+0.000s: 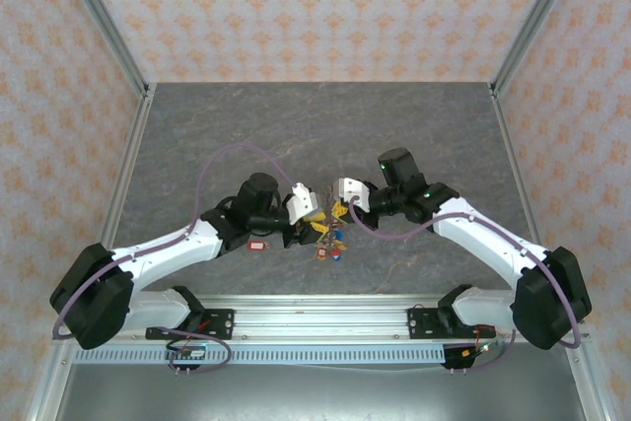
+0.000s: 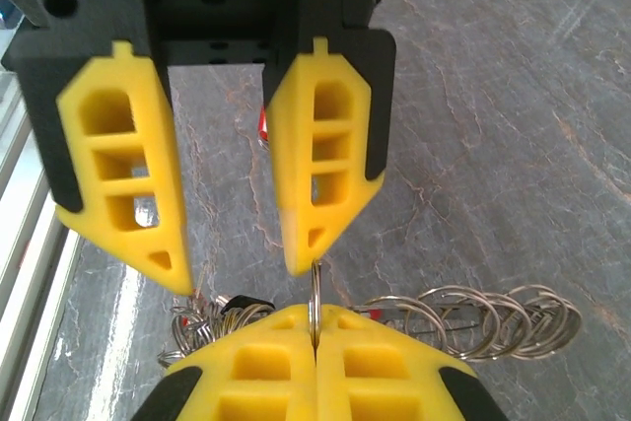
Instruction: Put the keys on the keyring
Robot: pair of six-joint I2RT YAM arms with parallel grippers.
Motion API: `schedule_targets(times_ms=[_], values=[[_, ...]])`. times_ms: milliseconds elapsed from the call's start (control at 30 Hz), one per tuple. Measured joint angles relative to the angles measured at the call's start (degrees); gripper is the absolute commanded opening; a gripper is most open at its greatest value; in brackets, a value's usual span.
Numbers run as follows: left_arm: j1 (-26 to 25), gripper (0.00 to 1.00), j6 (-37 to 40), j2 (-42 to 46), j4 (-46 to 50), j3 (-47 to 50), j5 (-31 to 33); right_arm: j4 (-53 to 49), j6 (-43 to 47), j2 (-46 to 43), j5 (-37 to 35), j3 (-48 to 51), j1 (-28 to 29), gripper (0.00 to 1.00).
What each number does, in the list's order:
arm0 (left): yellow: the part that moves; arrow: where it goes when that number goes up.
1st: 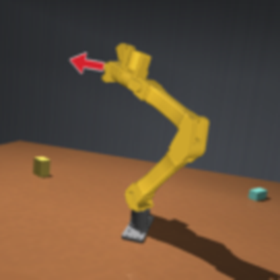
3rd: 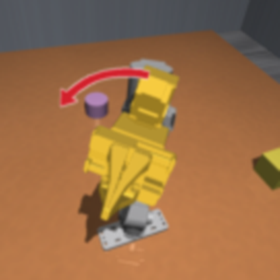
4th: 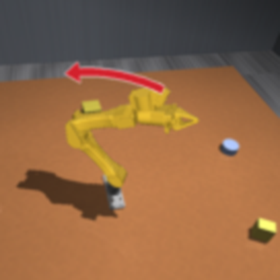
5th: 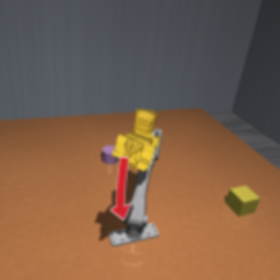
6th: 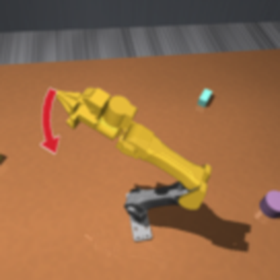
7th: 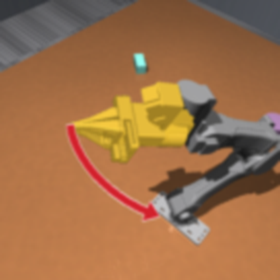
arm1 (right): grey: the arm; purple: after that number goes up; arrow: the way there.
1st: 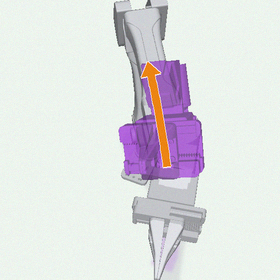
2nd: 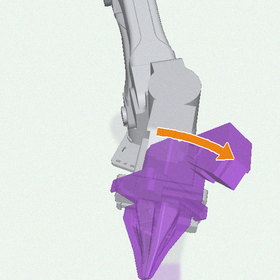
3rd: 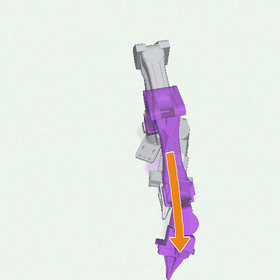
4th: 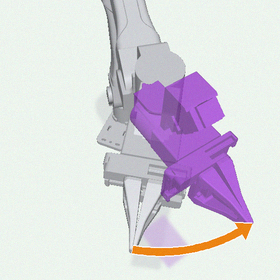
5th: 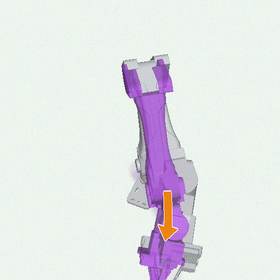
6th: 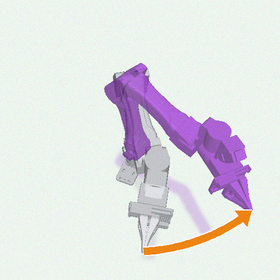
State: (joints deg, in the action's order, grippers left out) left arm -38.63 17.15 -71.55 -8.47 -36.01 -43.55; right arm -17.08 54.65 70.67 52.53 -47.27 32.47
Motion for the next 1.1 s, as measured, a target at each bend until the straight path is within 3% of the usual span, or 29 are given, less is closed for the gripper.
schedule_targets(times_ms=[267,367,1100], values=[[0.0,0.36,0.7,-0.2,-4.3,0.0,1.6,0.0,-0.2,0.0,0.4,0.2,0.0,0.0],[0.0,0.3,1.0,0.0,-4.7,0.0,2.0,-0.1,-0.2,0.0,0.7,0.2,0.0,0.0],[0.4,0.3,4.0,2.4,-2.2,-0.9,3.1,-1.3,0.2,0.0,1.9,0.2,0.0,0.0]])
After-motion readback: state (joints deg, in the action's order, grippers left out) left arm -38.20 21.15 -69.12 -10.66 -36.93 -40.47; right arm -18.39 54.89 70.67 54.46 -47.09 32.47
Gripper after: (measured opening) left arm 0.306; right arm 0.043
